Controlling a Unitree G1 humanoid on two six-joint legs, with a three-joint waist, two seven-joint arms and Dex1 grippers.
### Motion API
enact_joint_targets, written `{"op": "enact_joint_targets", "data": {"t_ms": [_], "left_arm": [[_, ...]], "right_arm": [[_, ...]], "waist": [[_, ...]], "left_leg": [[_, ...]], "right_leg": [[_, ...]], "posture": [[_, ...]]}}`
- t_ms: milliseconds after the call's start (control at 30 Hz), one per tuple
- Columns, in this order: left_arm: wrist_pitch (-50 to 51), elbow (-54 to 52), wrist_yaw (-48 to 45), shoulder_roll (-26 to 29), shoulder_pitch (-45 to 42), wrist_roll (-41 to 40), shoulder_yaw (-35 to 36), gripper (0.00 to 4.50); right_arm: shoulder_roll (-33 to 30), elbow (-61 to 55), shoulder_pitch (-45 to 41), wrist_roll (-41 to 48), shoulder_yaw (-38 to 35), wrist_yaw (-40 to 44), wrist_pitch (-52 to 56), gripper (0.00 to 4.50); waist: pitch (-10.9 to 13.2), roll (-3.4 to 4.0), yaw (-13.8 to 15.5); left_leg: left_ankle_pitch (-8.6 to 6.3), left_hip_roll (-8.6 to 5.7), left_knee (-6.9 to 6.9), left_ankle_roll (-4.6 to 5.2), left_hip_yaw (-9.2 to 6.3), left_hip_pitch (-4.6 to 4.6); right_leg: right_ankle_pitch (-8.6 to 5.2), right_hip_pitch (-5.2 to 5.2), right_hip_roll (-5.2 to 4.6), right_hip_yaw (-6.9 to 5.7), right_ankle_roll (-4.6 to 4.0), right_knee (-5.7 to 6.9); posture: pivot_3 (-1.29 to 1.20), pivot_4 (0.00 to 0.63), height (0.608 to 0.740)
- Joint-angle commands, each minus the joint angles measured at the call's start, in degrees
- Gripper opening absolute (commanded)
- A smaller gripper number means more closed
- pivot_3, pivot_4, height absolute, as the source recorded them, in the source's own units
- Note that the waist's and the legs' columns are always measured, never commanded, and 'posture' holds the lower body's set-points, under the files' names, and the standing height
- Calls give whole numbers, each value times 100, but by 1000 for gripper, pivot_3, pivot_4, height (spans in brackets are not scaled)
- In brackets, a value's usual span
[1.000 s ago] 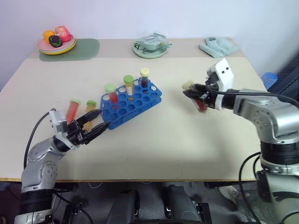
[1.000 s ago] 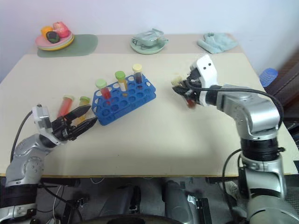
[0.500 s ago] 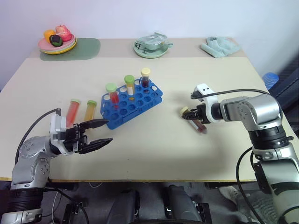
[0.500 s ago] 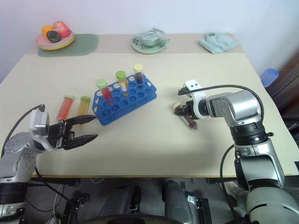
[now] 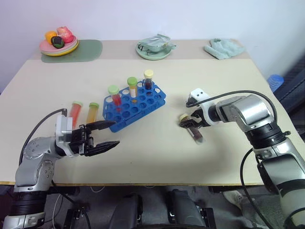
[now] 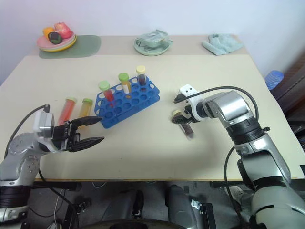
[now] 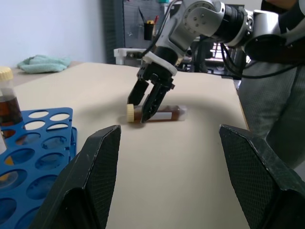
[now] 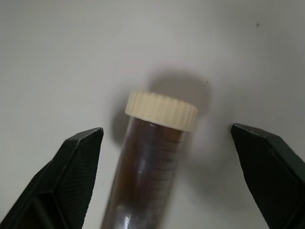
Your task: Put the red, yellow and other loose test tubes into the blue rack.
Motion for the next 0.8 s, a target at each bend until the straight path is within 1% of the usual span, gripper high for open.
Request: {"op": "enact_joint_targets", "data": {"t_ms": [33,167,233,400,633,700,733,800], "left_arm": [[-46,-146,47,-13,-2,1,-1,3358],[-48,-160,78,-30,5,7,-34,3358],[-45,-176,95,-40,10,13,-52,3358],[-8,-254,159,-52,79,-5,-54,3358],[27,-443,272,-43,303,-41,24,3358],[38,-500,304,-27,363,-54,45,3358],[41,-518,313,-18,384,-60,54,3358],[44,-545,330,3,415,-67,75,3358]], "right_arm": [[-69,251,-228,45,205,105,882,4479],[88,506,-528,181,264,92,1622,4479],[135,674,-625,291,312,87,1766,4479],[307,1157,-861,524,441,-76,1773,4479],[616,1894,-1050,276,291,-344,1769,4479],[645,2043,-1056,173,316,-375,1688,3950],[652,2097,-1049,127,346,-375,1625,3574],[654,2162,-1001,38,415,-365,1509,2563]], "waist": [[0,0,41],[0,-1,128],[-1,-2,125],[-5,-8,103],[-12,-17,73],[-20,-19,74],[-21,-20,76],[-27,-26,79]], "left_leg": [[-1,0,0,2,0,0],[-5,0,-5,7,-2,-6],[-7,0,-5,10,-2,-9],[-8,0,-6,11,-1,-9],[-8,0,-7,11,-1,-1],[-8,0,-7,11,-1,2],[-8,0,-7,11,-1,2],[-8,0,-7,11,-1,2]], "right_leg": [[0,0,0,0,0,-2],[0,0,-1,-3,0,-18],[0,1,-1,-4,0,-28],[0,5,-1,-5,0,-38],[1,12,-1,-5,0,-34],[1,15,-1,-5,0,-34],[1,15,-1,-5,0,-34],[1,15,-1,-5,0,-34]], "posture": [[0,150,740],[0,150,740],[0,150,740],[0,150,740],[0,150,740],[0,150,740],[0,150,740],[0,150,740]]}}
